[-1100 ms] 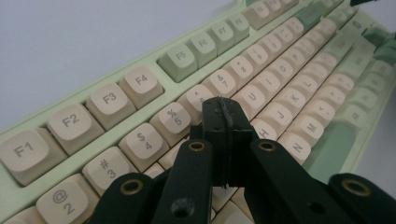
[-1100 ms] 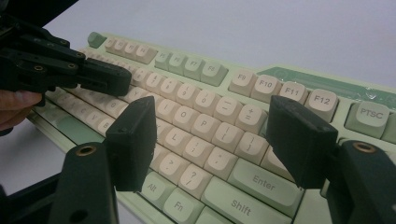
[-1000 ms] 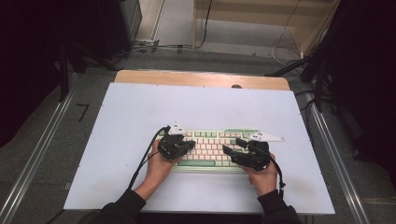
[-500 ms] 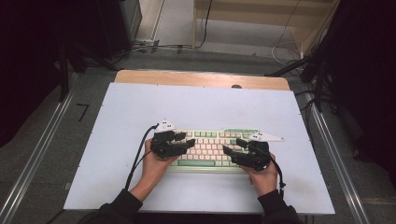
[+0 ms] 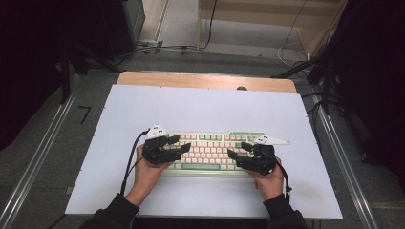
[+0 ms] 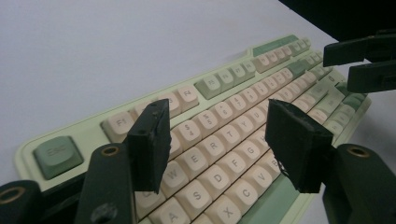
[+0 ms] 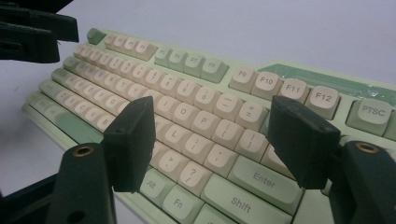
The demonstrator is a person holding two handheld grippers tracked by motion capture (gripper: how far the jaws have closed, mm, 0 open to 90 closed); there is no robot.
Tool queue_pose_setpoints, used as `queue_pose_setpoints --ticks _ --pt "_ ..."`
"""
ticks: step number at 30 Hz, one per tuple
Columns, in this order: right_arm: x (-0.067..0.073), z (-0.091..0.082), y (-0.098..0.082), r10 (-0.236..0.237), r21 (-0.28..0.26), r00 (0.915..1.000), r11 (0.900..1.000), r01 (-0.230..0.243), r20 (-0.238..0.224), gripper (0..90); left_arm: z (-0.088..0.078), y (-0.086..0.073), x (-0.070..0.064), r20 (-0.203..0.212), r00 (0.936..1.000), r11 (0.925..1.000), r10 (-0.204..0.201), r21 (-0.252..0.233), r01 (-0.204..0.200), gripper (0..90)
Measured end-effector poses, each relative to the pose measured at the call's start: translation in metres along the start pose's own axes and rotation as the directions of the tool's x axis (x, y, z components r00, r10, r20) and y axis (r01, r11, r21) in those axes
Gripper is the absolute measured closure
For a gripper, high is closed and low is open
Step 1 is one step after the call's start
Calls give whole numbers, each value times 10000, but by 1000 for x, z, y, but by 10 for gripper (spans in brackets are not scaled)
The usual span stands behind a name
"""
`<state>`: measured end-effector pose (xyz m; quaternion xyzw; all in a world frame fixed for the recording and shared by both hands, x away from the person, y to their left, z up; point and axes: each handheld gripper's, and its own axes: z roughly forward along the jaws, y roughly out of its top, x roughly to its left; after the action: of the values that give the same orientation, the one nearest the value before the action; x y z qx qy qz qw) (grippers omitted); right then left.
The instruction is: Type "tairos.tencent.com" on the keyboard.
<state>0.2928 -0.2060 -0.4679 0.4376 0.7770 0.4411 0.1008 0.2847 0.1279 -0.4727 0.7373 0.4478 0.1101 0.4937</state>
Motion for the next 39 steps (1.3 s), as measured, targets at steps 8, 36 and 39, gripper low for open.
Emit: queue_pose_setpoints --ticks 8,36,39 --pt "-1 -1 0 68 -14 10000 10000 -68 -27 306 -15 -7 9 -102 9999 9999 -89 -89 88 395" --pt "2 1 -1 -37 53 10000 10000 37 -87 306 -4 -21 14 -410 9968 9836 680 1700 -601 900" --pt "3 1 -1 -29 95 10000 10000 30 -72 306 -6 -21 14 -291 9981 9882 546 1448 -498 900"
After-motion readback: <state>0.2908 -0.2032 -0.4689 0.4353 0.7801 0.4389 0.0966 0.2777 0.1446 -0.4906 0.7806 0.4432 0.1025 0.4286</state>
